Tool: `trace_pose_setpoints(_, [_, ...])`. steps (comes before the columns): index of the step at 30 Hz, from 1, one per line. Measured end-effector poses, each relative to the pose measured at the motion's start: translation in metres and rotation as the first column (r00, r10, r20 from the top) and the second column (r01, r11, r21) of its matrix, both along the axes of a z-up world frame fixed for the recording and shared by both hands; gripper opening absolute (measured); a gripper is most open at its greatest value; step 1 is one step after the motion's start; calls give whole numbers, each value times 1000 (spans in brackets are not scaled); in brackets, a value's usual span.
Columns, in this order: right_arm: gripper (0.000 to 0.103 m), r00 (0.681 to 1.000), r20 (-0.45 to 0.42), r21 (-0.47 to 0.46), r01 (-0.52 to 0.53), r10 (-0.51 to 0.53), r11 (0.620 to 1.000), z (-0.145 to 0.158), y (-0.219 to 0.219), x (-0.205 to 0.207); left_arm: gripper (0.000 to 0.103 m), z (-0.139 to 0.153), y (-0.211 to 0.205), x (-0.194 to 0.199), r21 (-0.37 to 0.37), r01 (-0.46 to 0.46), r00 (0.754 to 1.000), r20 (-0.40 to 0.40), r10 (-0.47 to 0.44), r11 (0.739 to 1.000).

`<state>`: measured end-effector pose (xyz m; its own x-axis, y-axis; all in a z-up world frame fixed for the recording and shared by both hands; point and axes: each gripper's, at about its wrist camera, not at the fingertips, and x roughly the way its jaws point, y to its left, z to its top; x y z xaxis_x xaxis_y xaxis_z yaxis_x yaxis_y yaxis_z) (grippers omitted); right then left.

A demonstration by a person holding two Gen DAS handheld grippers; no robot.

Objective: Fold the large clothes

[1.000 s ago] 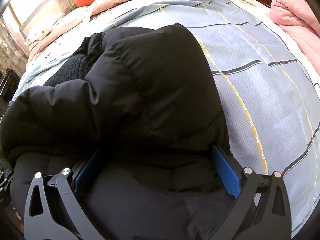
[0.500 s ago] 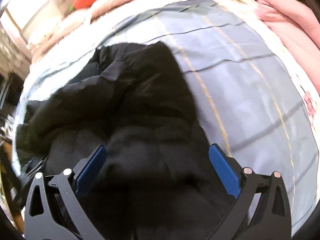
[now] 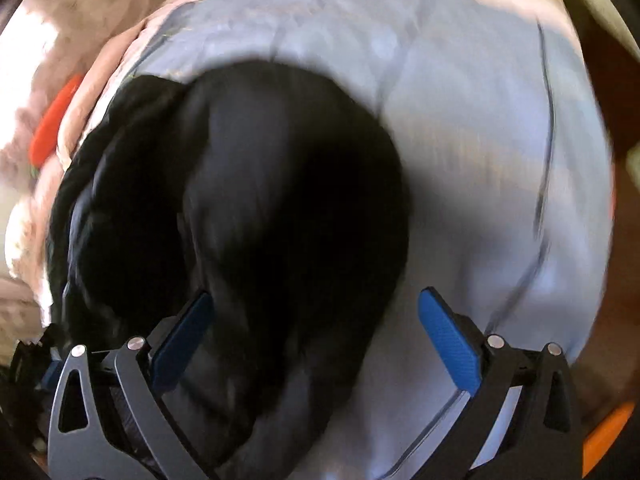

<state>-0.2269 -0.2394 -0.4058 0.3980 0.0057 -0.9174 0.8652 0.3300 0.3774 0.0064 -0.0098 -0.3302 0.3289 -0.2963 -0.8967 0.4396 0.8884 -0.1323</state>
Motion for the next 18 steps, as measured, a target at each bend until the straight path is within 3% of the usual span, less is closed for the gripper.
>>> trace_pose_setpoints(3, [102, 998, 33, 72, -48, 46, 996, -23, 35, 3, 101, -10, 18, -40, 2, 44, 998, -52, -44, 999])
trace_pose_setpoints(6, [101, 988, 96, 63, -131, 125, 989, -29, 54, 17, 101, -23, 40, -84, -5, 67, 991, -118, -67, 998])
trace_pose_setpoints(8, [94, 976, 114, 60, -190, 183, 980, -37, 60, 31, 101, -35, 52, -109, -8, 73, 983, -169, -73, 997])
trace_pose_setpoints(9, [88, 973, 128, 52, -201, 193, 978, -40, 61, 36, 101, -42, 60, -123, -21, 73, 977, -201, -76, 997])
trace_pose_setpoints(11, [66, 971, 125, 10, -206, 203, 979, -43, 60, 44, 101, -50, 69, -143, -17, 77, 974, -213, -79, 997])
trace_pose_setpoints(13, [38, 959, 138, -14, -247, 247, 969, -39, 62, 52, 101, -54, 73, -156, -5, 88, 976, -199, -87, 996])
trace_pose_setpoints(16, [17, 929, 128, -111, -335, 347, 936, -24, 71, 63, 101, -47, 88, -171, -70, 28, 979, -200, -41, 997])
trace_pose_setpoints(18, [13, 913, 99, -127, -384, 396, 915, -20, 73, 72, 101, -48, 103, -184, -134, -35, 970, -245, 2, 990])
